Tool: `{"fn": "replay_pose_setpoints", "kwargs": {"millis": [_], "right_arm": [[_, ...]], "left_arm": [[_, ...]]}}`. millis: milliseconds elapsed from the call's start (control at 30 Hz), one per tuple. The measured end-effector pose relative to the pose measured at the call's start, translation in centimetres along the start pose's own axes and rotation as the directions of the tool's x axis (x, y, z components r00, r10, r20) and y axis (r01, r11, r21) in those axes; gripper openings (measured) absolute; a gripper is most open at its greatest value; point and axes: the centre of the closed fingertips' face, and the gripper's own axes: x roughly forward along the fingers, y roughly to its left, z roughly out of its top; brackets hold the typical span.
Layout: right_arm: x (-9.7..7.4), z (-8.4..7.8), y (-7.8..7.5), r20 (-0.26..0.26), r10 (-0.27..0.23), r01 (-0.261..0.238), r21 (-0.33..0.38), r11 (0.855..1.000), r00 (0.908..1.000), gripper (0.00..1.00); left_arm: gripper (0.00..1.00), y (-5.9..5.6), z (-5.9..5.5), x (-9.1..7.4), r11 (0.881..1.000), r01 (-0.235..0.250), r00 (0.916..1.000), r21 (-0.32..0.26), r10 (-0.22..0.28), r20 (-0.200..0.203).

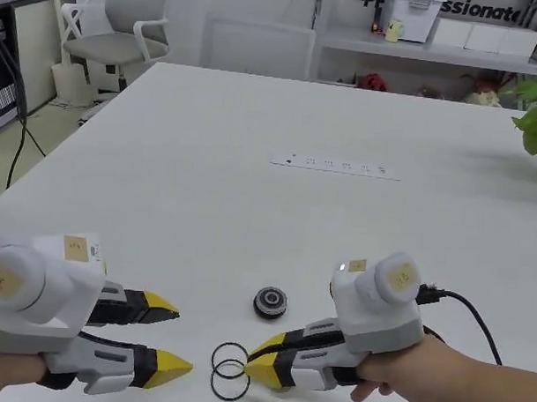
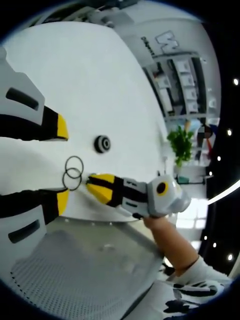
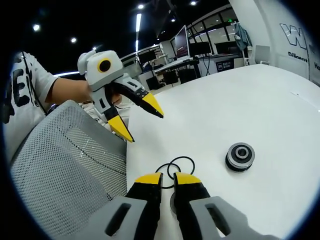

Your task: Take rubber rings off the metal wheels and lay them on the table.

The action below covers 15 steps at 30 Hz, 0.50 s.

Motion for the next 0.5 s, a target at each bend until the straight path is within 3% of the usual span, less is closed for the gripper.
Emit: {"fn": "replay_pose_setpoints", "kwargs": {"millis": [500], "right_arm": [[-1.2,1.6,-0.8,0.055,-0.025,0.024,0.013,1.0,0.9982,0.12]], "left_arm": [[0.38,0.3,0.4,0.0,1.0,-0.004,1.0,0.003,0.004,0.005]]}}
